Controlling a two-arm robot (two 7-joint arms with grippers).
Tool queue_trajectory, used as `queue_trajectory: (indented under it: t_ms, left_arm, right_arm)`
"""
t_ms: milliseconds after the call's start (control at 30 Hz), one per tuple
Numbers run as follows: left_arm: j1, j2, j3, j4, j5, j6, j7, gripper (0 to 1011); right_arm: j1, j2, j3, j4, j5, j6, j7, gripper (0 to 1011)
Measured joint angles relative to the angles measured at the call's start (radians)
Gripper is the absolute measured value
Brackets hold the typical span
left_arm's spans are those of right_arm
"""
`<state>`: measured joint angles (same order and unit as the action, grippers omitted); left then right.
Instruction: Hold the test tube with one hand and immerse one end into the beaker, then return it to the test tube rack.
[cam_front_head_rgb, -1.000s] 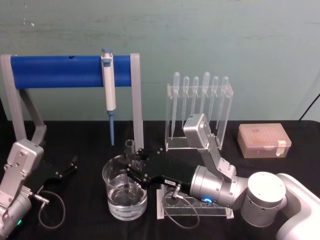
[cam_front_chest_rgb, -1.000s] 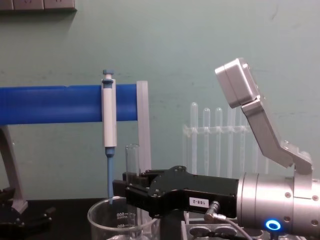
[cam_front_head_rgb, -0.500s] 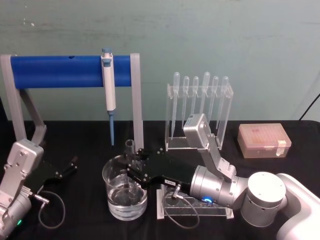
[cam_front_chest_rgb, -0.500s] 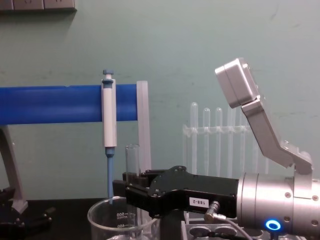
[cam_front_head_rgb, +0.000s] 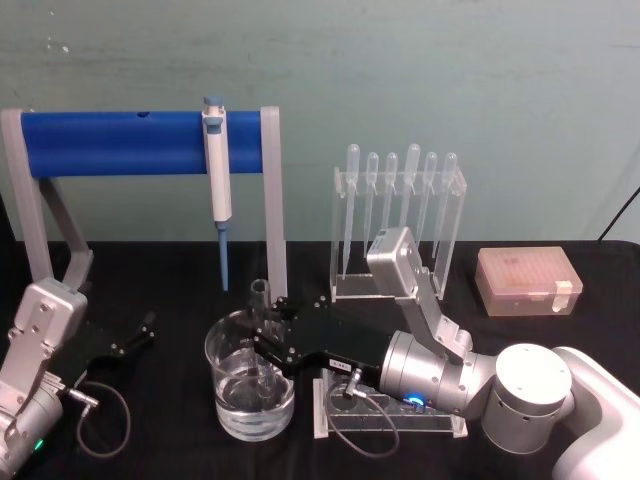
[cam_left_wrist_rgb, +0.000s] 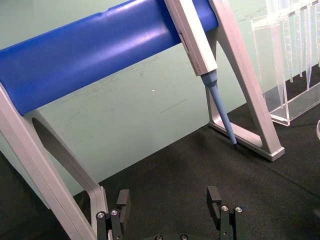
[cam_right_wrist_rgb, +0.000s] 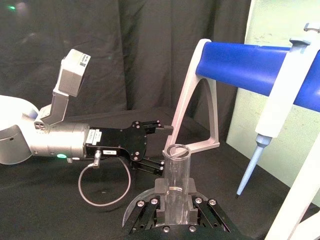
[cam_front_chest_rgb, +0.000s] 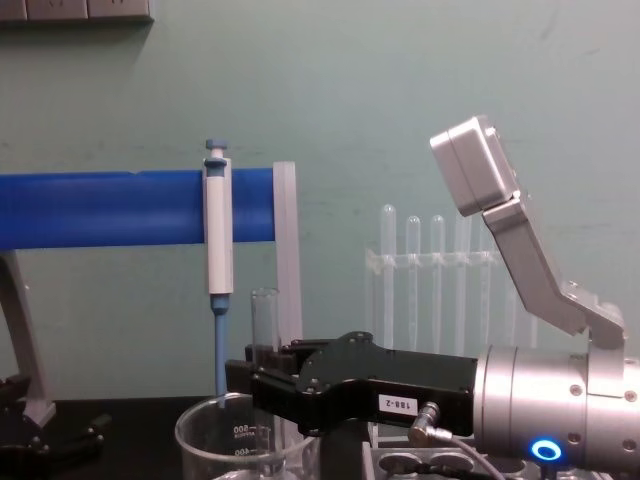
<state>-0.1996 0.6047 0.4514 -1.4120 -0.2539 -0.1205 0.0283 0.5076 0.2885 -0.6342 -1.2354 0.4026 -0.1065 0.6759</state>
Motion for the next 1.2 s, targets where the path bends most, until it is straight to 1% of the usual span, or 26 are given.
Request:
queue_trajectory:
  t_ms: [433,600,800,967,1000,1200]
  left_arm:
    - [0.0,0.0,0.0,0.0,0.0,0.0,0.0,1000]
    - [0.0,0.0,0.0,0.0,0.0,0.0,0.0,1000]
    - [0.0,0.0,0.0,0.0,0.0,0.0,0.0,1000]
    - [0.0,0.0,0.0,0.0,0.0,0.0,0.0,1000]
    - [0.0,0.0,0.0,0.0,0.0,0.0,0.0,1000]
    - [0.0,0.0,0.0,0.0,0.0,0.0,0.0,1000]
  right_arm:
    - [0.0,0.0,0.001,-0.001,0.001,0.0,0.0,242]
    - [-0.002,0.005,0.006,-0.019,0.007,0.0,0.004,242]
    - [-0.002,0.019,0.015,-0.059,0.022,0.008,0.011,242]
    - [0.002,0.037,0.022,-0.113,0.034,0.033,0.011,242]
    - [0.004,0.043,0.025,-0.132,0.039,0.043,0.011,242]
    - [0.013,0.062,0.036,-0.187,0.066,0.072,0.009,242]
